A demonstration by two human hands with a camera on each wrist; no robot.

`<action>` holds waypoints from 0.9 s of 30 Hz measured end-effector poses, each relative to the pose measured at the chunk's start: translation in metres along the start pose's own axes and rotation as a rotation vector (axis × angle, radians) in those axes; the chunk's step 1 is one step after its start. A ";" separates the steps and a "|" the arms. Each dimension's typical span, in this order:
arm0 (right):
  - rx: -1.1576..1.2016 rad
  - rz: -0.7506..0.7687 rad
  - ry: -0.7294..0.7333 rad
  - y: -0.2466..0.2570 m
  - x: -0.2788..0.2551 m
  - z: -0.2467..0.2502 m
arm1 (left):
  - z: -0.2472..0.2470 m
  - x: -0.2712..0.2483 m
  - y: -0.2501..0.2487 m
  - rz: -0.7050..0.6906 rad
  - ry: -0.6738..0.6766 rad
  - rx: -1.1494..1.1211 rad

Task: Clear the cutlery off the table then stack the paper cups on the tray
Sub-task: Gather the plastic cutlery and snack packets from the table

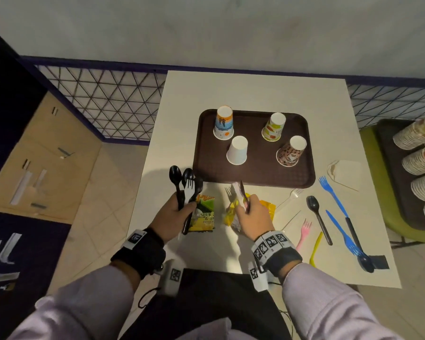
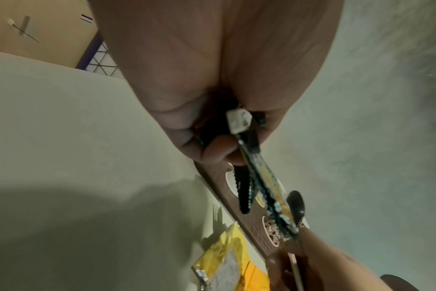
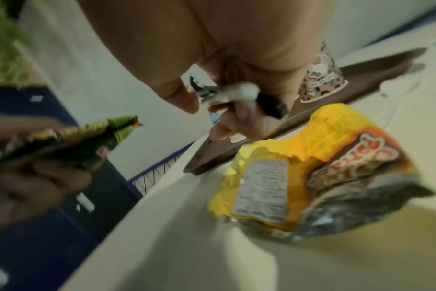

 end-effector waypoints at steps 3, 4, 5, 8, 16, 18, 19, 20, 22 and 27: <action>0.333 -0.075 0.090 0.012 -0.007 0.005 | -0.005 0.005 -0.014 -0.043 0.043 -0.054; 0.440 -0.087 0.147 0.017 -0.010 0.006 | -0.008 0.007 -0.019 -0.056 0.056 -0.075; 0.521 -0.097 0.193 0.021 -0.012 0.005 | -0.010 0.008 -0.024 -0.071 0.073 -0.096; 0.744 -0.167 0.284 0.029 -0.012 0.001 | -0.020 0.014 -0.033 -0.087 0.108 -0.172; 1.253 -0.363 0.644 0.047 -0.036 0.027 | -0.053 0.022 -0.052 -0.086 0.156 -0.190; 1.164 -0.338 0.567 0.046 -0.038 0.028 | -0.062 0.023 -0.054 -0.133 0.192 -0.063; 1.101 -0.318 0.531 0.045 -0.039 0.029 | -0.067 0.023 -0.058 -0.175 0.215 0.033; 1.037 -0.324 0.467 0.043 -0.038 0.029 | -0.072 0.023 -0.060 -0.216 0.233 0.123; 0.979 -0.338 0.409 0.039 -0.039 0.034 | -0.079 0.023 -0.064 -0.295 0.271 0.256; 1.004 -0.330 0.424 0.014 -0.036 0.044 | -0.097 0.020 -0.070 -0.361 0.386 0.420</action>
Point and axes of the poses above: each hand's wrist, its own x-axis towards the middle knuckle, its own z-axis out of the back of the hand, y = z × x, the point moved 1 cm from there along x, towards the middle knuckle, and after that the axes turned 12 degrees about -z, right-handed, at the moved point
